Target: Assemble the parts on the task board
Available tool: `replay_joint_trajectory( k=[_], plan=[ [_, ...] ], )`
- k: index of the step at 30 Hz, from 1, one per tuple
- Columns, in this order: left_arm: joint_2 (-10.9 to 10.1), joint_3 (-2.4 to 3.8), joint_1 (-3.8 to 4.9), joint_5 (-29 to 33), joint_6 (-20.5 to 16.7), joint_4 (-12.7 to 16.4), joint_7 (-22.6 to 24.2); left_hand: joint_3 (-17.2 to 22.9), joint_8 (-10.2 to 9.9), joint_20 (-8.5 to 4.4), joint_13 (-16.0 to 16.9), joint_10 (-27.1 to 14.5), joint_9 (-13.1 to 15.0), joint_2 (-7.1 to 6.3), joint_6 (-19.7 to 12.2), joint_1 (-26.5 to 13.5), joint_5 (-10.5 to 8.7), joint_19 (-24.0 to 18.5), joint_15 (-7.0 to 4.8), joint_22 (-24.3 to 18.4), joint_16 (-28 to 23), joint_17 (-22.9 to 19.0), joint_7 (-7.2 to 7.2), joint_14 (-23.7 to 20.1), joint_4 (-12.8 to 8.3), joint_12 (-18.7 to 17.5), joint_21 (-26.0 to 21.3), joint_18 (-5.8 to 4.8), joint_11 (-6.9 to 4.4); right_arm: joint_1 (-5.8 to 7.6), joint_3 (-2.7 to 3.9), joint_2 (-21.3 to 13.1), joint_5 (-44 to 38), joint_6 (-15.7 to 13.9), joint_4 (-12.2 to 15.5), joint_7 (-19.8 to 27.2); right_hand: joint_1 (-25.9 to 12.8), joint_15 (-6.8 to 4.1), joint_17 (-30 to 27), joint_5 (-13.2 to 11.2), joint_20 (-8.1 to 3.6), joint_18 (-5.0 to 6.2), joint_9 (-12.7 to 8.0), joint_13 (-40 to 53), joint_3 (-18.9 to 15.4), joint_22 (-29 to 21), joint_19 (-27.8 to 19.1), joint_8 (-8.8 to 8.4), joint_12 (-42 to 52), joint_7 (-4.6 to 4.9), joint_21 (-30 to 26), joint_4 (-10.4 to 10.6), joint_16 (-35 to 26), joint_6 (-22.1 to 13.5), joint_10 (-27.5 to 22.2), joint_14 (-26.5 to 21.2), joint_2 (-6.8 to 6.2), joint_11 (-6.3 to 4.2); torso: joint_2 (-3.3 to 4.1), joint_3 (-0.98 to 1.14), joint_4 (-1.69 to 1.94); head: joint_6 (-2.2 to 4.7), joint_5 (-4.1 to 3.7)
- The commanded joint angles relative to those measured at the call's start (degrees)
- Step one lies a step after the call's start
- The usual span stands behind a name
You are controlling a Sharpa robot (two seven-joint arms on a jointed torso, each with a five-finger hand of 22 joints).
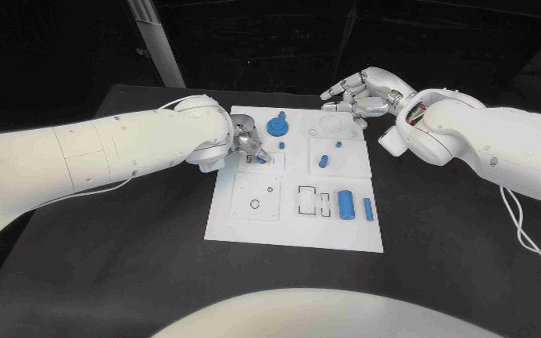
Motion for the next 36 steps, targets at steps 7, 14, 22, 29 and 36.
replay_joint_trajectory(
  k=[7, 14, 22, 29, 36],
  plan=[
    [0.5, -0.07, -0.02, 0.0, 1.3, -0.5, -0.8, -3.5, 0.2, -0.16, 0.2, 0.4, -0.4, -1.08, 1.2, -4.0, -0.14, 0.5, -0.18, 3.0, 0.2, 15.1, -0.24, 6.0, 2.2, 0.1, 0.1, -0.91, 0.2, 0.11, 0.04, 0.2, 0.0, 0.4, -0.1, 0.7, -0.6, -0.2, -0.4, 0.3, -0.14, 0.96, -0.1, -0.3, -0.4, -0.4, -0.3, 0.28, -0.3, -0.12, -0.4, 0.0, -0.5, -0.2, -0.4, 1.8, -0.19, -0.14, 0.0, 0.01, 0.03, -0.01, -0.05],
    [0.6, -0.07, -0.01, 0.0, 1.5, -0.8, -1.0, -4.7, 0.1, -0.15, 0.3, 0.4, -0.5, -1.15, 1.4, -4.8, -0.15, 0.5, -0.17, 3.1, 0.2, 15.1, -0.24, 6.0, 2.8, 0.2, 0.1, -0.92, 0.21, 0.11, 0.04, 0.2, 0.0, 0.5, -0.2, 0.7, -0.6, -0.19, -0.7, 0.3, -0.14, 1.05, -0.1, -0.3, -0.4, -0.9, -0.5, 0.29, -0.4, -0.12, -0.7, 0.0, -0.7, -0.2, -0.4, 1.7, -0.18, -0.14, -0.03, 0.02, -0.03, -0.07, -0.09],
    [0.7, -0.07, 0.01, 0.0, 1.0, -1.0, -1.2, -6.5, 0.1, -0.13, 0.4, 0.5, -0.7, -1.07, 1.6, -5.7, -0.16, 0.5, -0.15, 3.2, 0.2, 15.1, -0.2, 6.0, 3.9, 0.2, 0.2, -0.94, 0.24, 0.11, 0.04, 0.1, 0.0, 0.4, -0.5, 0.9, -0.6, -0.19, -1.0, 0.3, -0.14, 1.13, -0.1, -0.4, -0.5, -1.4, -0.7, 0.29, -0.4, -0.12, -0.9, 0.0, -0.9, -0.2, -0.5, 1.6, -0.19, -0.14, -0.01, 0.02, -0.03, 0.06, -0.16],
    [0.8, -0.07, 0.03, 0.0, 0.3, -1.1, -1.3, -10.2, 0.0, -0.12, 0.6, 0.5, -0.9, -0.88, 1.8, -7.6, -0.25, 0.6, -0.14, 3.4, 0.2, 15.1, -0.17, 6.0, 6.1, 0.4, 0.3, -0.98, 0.26, 0.11, 0.04, 0.2, 0.0, 0.4, -0.5, 0.9, -0.6, -0.19, -1.3, 0.3, -0.13, 1.21, -0.1, -0.5, -0.5, -1.9, -0.9, 0.28, -0.5, -0.11, -1.2, 0.0, -1.2, -0.2, -0.5, 1.5, -0.2, -0.14, 0.0, 0.0, 0.01, 0.3, -0.3],
    [0.8, -0.06, 0.03, 0.0, 0.1, -1.1, -1.2, -13.9, 0.0, -0.2, 1.0, 0.7, -1.0, -0.65, 2.0, -8.4, -0.29, 0.8, -0.23, 3.8, 0.2, 15.1, -0.28, 6.0, 8.0, 0.6, 0.4, -1.04, 0.18, 0.11, 0.04, 0.2, 0.0, 0.5, -0.5, 1.0, -0.6, -0.18, -1.5, 0.3, -0.13, 1.24, -0.1, -0.6, -0.5, -2.1, -1.0, 0.28, -0.6, -0.11, -1.3, 0.0, -1.3, -0.3, -0.6, 1.5, -0.21, -0.13, -0.05, 0.02, 0.01, 0.22, -0.24]
  ],
)
